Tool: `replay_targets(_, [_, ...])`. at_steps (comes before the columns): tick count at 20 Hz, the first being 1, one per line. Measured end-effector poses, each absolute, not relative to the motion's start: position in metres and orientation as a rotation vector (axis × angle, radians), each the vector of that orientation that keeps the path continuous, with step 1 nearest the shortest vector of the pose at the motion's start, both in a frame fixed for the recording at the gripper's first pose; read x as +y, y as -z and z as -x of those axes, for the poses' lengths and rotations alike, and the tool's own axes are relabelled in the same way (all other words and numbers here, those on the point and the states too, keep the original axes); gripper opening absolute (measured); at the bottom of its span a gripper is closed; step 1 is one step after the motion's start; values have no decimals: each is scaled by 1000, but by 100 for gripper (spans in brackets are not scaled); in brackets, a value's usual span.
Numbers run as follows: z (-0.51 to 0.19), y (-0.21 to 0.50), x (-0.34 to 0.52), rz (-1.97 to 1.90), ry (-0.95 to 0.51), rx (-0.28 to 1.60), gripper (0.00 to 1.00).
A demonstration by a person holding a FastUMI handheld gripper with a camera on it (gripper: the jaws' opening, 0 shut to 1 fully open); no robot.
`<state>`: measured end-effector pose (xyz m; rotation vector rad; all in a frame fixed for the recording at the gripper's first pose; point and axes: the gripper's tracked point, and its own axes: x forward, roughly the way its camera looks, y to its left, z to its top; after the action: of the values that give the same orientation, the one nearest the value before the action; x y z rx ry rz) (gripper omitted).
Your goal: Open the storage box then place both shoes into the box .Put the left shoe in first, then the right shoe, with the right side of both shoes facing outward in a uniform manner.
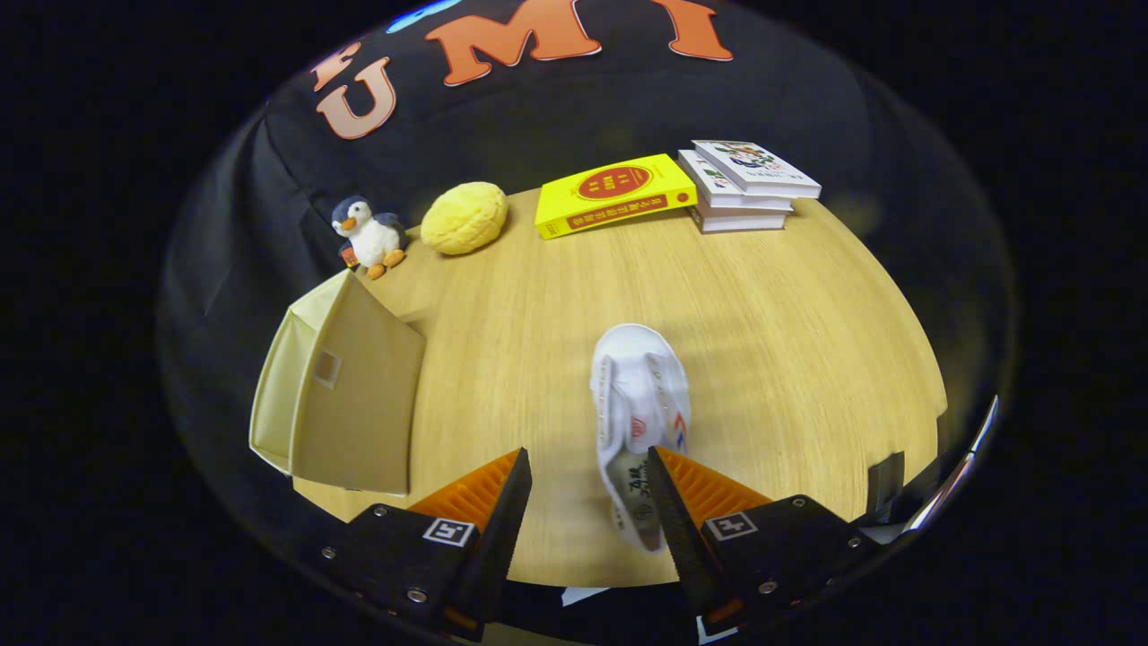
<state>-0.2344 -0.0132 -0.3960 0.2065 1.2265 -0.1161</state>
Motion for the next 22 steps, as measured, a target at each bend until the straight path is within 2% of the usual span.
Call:
replay_targets(2, [245,410,-33,-186,143,1236,76])
replay_targets(7, [255,445,-47,-162,122,1248,59])
replay_targets(11, [240,462,-57,-106,114,1168,45])
replay_targets(14, [227,473,-49,-96,84,1099,39])
replay_targets(16, [224,478,-60,-45,122,1072,27])
replay_targets(17, [222,477,-62,-36,144,1062,18])
replay_targets(18, [223,477,-66,-37,164,1059,14])
replay_targets(19, [223,478,-64,-60,171,1060,5])
replay_targets(22, [221,475,-63,-112,181,1098,1])
